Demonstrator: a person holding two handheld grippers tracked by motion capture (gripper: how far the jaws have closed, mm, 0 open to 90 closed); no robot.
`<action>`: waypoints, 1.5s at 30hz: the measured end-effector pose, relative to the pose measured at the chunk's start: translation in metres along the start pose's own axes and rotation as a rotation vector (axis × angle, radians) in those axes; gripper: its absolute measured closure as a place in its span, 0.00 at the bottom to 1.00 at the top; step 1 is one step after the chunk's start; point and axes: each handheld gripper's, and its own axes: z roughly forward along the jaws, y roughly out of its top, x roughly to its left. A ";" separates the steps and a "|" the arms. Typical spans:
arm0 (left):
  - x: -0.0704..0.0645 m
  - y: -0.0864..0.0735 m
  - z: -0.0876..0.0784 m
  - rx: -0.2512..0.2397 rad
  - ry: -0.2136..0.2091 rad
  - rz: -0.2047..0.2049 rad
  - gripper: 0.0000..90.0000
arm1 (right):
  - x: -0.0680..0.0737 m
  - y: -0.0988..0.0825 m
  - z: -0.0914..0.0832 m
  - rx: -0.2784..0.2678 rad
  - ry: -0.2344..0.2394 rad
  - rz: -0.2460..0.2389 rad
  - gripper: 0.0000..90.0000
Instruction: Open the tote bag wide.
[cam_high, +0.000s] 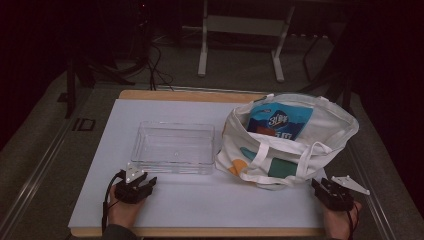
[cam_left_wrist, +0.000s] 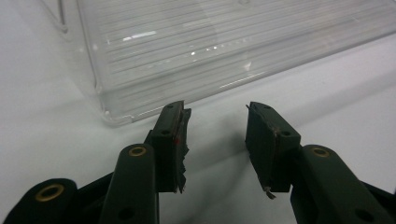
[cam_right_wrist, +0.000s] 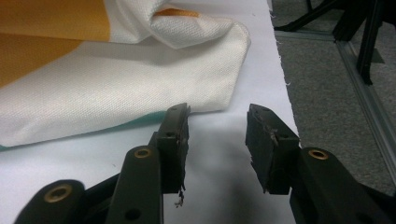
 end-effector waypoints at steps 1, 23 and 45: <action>-0.001 0.000 0.000 0.002 -0.003 0.011 0.66 | 0.000 0.000 0.000 -0.002 0.004 0.002 0.65; -0.009 0.000 -0.003 -0.015 -0.015 0.073 0.69 | 0.003 0.002 -0.003 -0.006 0.043 -0.037 0.65; -0.034 0.020 -0.025 -0.088 -0.160 0.144 0.68 | 0.013 0.017 -0.030 -0.036 0.185 -0.107 0.66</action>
